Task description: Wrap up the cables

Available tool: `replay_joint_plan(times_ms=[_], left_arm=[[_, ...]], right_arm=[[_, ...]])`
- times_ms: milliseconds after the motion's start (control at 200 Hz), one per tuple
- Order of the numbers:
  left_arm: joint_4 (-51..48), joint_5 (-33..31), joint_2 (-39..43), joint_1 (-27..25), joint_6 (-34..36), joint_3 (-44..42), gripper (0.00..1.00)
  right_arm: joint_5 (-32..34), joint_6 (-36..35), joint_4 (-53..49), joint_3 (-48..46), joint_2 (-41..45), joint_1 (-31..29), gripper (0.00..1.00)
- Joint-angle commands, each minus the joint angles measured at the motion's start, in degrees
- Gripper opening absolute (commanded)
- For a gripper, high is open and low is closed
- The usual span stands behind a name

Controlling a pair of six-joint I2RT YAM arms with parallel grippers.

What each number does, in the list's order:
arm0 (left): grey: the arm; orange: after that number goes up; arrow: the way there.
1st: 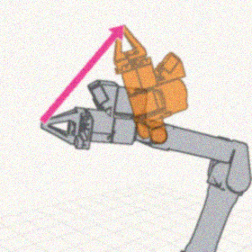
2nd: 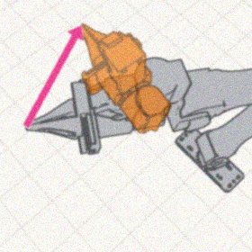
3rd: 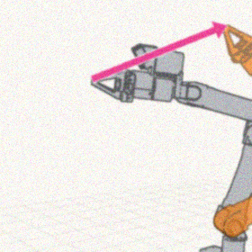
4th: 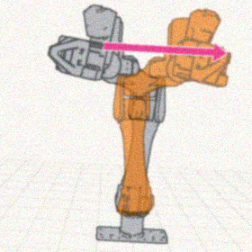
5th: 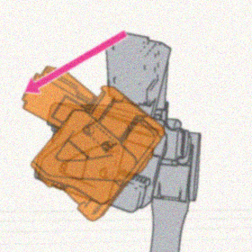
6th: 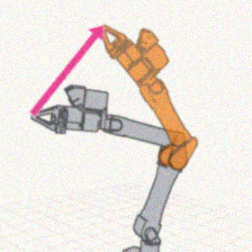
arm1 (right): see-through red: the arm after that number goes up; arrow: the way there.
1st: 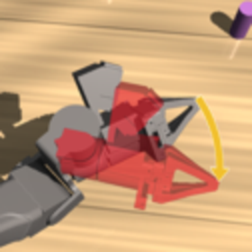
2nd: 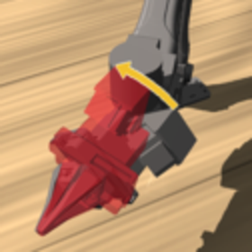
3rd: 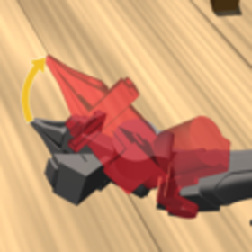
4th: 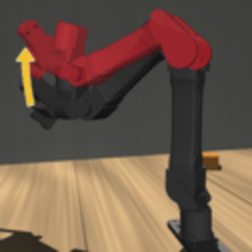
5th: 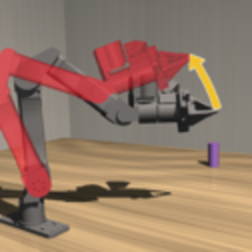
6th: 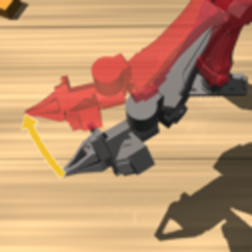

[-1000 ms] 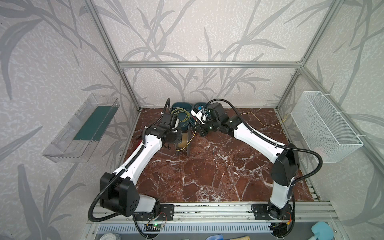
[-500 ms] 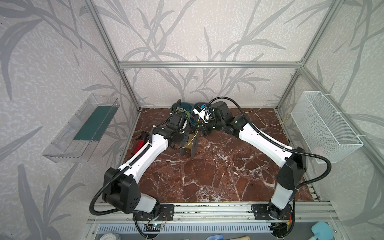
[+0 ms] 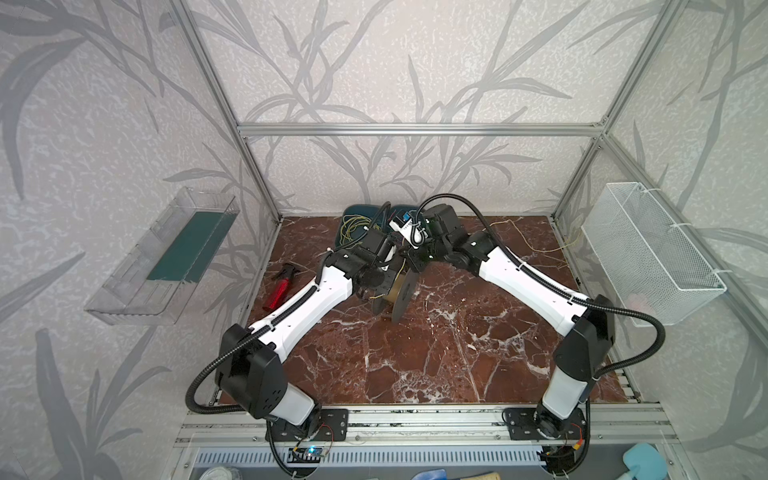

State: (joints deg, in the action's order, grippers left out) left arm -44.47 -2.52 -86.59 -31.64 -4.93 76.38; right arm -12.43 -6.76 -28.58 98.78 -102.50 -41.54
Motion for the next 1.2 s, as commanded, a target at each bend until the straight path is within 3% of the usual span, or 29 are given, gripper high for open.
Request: replay_joint_plan(times_ms=[0, 195, 545, 805, 1194], left_arm=[[-3.6, -1.5, -1.0, -0.7, 2.1, 2.1, 0.06], [-4.5, -1.3, -1.3, -1.1, 2.2, 2.6, 0.19], [-5.1, -0.3, 0.9, -1.0, 4.6, 1.9, 0.31], [-4.8, 2.3, 1.4, -1.0, 7.5, 1.7, 0.31], [-2.3, 6.5, 3.3, -1.0, 8.4, -1.2, 0.31]], right_arm=[[1.1, -1.4, 1.0, -0.4, 1.5, 0.6, 0.0], [0.8, -1.5, 1.3, -0.3, 1.2, 1.3, 0.0], [-2.3, -0.3, 3.6, 0.8, 0.3, 2.4, 0.0], [-7.8, 0.2, 5.6, 1.5, -0.6, 2.4, 0.0], [-9.7, 0.3, 7.9, 3.7, -2.4, 3.5, 0.0]])
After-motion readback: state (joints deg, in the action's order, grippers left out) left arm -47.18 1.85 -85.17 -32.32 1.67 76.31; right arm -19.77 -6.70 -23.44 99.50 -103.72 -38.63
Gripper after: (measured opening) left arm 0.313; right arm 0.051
